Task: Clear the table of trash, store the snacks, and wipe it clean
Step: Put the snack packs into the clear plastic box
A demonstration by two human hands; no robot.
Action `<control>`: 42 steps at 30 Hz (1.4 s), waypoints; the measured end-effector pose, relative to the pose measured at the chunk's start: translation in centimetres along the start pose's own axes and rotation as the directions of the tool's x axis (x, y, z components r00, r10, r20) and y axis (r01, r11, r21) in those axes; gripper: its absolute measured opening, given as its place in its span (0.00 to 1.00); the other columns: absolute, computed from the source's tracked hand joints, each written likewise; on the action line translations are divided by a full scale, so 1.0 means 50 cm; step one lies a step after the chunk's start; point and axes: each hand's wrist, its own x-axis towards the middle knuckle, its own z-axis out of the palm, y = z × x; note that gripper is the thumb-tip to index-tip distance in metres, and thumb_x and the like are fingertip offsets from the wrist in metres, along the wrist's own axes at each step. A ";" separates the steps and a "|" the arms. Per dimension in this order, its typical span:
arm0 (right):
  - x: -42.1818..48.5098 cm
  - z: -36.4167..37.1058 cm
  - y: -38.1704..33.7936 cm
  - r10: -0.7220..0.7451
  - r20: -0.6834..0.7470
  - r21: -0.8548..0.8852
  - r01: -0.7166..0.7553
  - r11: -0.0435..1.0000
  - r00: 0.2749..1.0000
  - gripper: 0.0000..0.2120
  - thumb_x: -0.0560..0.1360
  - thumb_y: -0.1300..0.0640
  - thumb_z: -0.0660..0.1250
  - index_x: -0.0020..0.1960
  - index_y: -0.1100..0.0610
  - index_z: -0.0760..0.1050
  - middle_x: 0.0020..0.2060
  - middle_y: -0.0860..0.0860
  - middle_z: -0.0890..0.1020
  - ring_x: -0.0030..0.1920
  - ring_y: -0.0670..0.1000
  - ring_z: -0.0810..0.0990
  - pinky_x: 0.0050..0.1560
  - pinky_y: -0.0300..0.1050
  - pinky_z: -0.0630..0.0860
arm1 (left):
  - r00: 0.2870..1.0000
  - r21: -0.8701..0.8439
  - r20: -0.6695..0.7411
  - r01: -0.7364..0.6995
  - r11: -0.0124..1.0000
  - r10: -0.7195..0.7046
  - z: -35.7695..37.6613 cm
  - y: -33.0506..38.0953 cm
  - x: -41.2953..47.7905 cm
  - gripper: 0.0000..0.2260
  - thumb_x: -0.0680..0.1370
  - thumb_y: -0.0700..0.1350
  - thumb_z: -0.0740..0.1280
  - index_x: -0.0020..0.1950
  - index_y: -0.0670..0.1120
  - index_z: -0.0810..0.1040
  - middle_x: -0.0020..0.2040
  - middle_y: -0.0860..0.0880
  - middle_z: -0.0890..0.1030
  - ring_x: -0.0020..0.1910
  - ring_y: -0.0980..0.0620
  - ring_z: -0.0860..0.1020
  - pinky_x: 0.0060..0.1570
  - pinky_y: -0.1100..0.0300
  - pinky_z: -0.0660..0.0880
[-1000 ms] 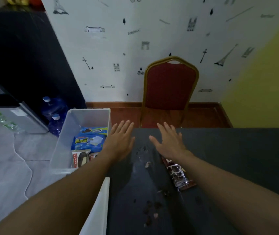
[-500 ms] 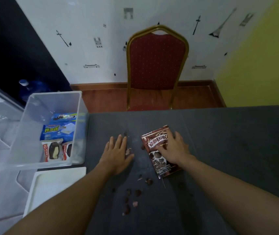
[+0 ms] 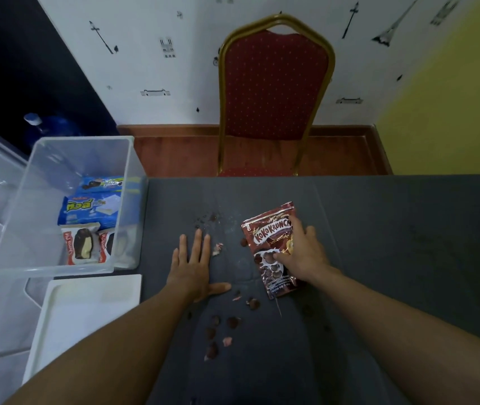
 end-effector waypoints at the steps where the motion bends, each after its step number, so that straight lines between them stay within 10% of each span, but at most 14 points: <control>1: -0.001 -0.003 -0.002 -0.011 0.001 0.011 0.011 1.000 1.000 0.49 0.71 0.49 0.77 0.79 0.42 0.47 0.64 0.53 0.65 0.65 0.57 0.73 0.64 0.57 0.75 | 1.000 0.006 0.001 0.001 1.000 -0.001 -0.002 0.001 -0.001 0.58 0.68 0.78 0.58 0.76 0.47 0.26 0.70 0.47 0.21 0.73 0.36 0.27 0.76 0.41 0.38; 12: -0.039 -0.069 -0.063 -0.136 -0.208 0.093 0.158 0.983 0.969 0.46 0.68 0.50 0.79 0.79 0.48 0.57 0.62 0.51 0.72 0.59 0.51 0.74 0.52 0.45 0.74 | 0.997 -0.088 -0.040 -0.075 0.993 0.072 -0.069 -0.017 -0.025 0.42 0.79 0.61 0.63 0.81 0.47 0.40 0.81 0.48 0.40 0.79 0.37 0.45 0.75 0.43 0.57; 27: -0.077 -0.075 -0.301 -0.278 -0.402 0.203 0.381 0.902 0.873 0.42 0.70 0.49 0.76 0.78 0.48 0.58 0.58 0.48 0.71 0.56 0.48 0.73 0.53 0.47 0.74 | 0.790 0.050 -0.598 -0.132 0.990 0.135 -0.250 -0.148 -0.129 0.27 0.84 0.57 0.47 0.81 0.51 0.46 0.81 0.50 0.47 0.80 0.48 0.44 0.76 0.52 0.42; 42: -0.083 0.071 -0.587 -0.438 -0.344 0.178 0.516 0.838 0.830 0.39 0.70 0.50 0.75 0.75 0.51 0.62 0.55 0.49 0.72 0.58 0.52 0.74 0.61 0.54 0.75 | 0.773 -0.146 -0.594 0.166 0.975 -0.221 -0.225 -0.470 -0.200 0.28 0.84 0.53 0.50 0.81 0.45 0.45 0.81 0.46 0.47 0.80 0.46 0.45 0.78 0.46 0.47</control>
